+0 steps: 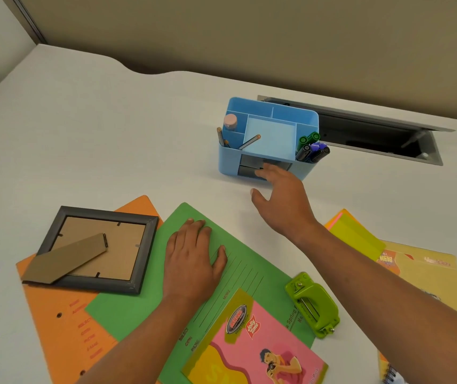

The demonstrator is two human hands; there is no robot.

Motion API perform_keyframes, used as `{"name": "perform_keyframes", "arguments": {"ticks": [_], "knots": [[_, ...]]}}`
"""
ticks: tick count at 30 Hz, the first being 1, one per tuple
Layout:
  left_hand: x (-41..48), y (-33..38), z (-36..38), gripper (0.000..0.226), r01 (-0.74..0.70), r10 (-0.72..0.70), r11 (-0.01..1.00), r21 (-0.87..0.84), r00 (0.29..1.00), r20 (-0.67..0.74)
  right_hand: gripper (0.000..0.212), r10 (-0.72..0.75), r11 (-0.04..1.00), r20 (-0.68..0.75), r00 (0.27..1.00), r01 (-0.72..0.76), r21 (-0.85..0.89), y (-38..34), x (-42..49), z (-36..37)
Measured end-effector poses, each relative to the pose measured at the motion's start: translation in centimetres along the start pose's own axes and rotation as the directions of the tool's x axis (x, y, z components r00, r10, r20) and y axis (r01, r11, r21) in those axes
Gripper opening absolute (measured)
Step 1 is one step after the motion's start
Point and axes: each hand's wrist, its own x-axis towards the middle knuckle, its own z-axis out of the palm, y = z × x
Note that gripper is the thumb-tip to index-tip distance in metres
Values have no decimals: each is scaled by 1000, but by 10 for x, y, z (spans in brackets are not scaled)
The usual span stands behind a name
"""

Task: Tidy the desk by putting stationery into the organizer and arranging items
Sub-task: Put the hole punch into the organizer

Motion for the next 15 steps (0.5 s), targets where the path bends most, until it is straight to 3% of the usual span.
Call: {"name": "perform_keyframes", "arguments": {"ticks": [7,15], "knots": [[1,0,0,45,-7,7,1000,-1,1000,-10,25,-37,994,-12,999,38,104,1,-18,-14],[1,0,-2,43,-13,13,1000,0,999,-42,13,140,966,-84,987,-117,230,21,-81,-42]]}}
